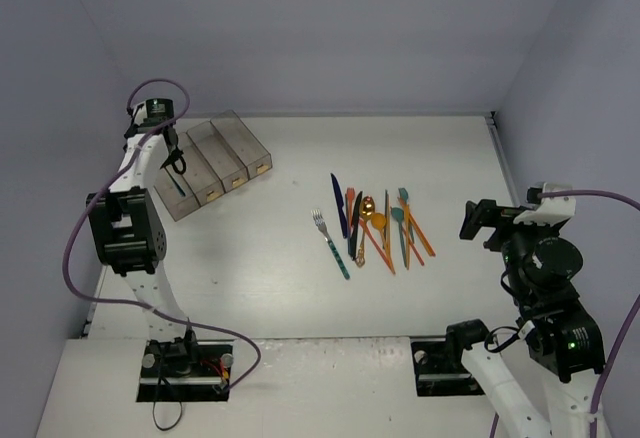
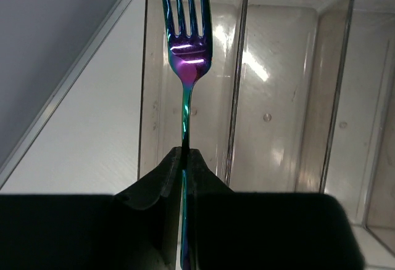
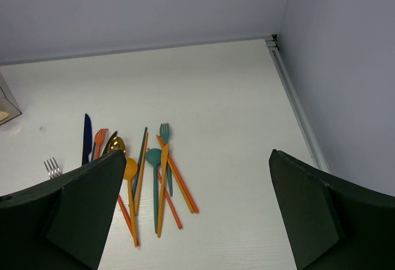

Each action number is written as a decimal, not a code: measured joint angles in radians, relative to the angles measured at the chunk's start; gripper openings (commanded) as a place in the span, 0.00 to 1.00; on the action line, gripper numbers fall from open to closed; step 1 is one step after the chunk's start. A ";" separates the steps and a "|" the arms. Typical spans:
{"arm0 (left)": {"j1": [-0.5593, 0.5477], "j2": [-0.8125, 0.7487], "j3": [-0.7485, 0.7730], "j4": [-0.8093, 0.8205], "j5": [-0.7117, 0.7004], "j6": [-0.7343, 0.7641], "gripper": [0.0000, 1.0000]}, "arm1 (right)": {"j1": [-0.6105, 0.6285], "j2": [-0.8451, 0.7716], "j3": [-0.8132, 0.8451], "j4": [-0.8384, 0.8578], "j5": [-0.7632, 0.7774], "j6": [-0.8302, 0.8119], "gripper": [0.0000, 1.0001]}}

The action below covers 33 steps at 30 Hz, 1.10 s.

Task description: Sort the eating utensils into containers

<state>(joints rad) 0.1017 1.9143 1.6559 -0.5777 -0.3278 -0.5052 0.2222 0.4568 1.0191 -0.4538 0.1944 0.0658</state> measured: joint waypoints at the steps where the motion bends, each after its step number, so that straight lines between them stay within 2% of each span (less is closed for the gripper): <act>1: 0.006 0.028 0.016 0.000 0.005 0.001 0.00 | 0.000 0.000 0.000 0.000 0.000 0.000 1.00; 8: 0.032 0.144 0.058 -0.001 0.031 0.023 0.01 | 0.000 0.000 0.000 -0.003 0.017 0.001 1.00; 9: 0.035 0.151 0.058 -0.001 0.037 0.026 0.04 | 0.000 0.000 0.000 -0.005 0.019 0.002 1.00; 10: 0.037 0.157 0.058 -0.001 0.043 0.027 0.13 | 0.000 0.000 0.000 -0.007 0.022 0.002 1.00; 11: 0.038 0.162 0.058 -0.001 0.049 0.029 0.26 | 0.000 0.000 0.000 -0.009 0.025 0.002 1.00; 12: 0.040 0.165 0.058 -0.001 0.057 0.030 0.34 | 0.000 0.000 0.000 -0.012 0.027 0.002 1.00; 15: 0.043 0.168 0.058 -0.001 0.078 0.035 0.49 | 0.000 0.000 0.000 -0.019 0.029 0.004 1.00; 19: 0.044 0.153 0.054 -0.008 0.092 0.037 0.62 | 0.000 -0.001 0.000 -0.023 0.032 0.005 1.00; 24: 0.032 0.051 -0.016 -0.014 0.111 0.027 0.70 | 0.000 -0.001 0.000 -0.023 0.036 0.005 1.00; 26: 0.000 -0.024 -0.053 -0.015 0.109 0.020 0.70 | 0.000 -0.002 0.000 -0.023 0.040 0.005 1.00; 29: -0.107 -0.157 -0.114 -0.023 0.094 -0.004 0.70 | 0.000 -0.002 0.000 -0.023 0.050 0.005 1.00; 33: -0.335 -0.302 -0.198 0.008 0.060 -0.087 0.70 | 0.000 -0.002 0.000 -0.024 0.053 0.005 1.00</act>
<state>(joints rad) -0.2328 1.6127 1.4575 -0.5702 -0.2676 -0.5919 0.2222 0.4553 1.0191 -0.4778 0.2474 0.0711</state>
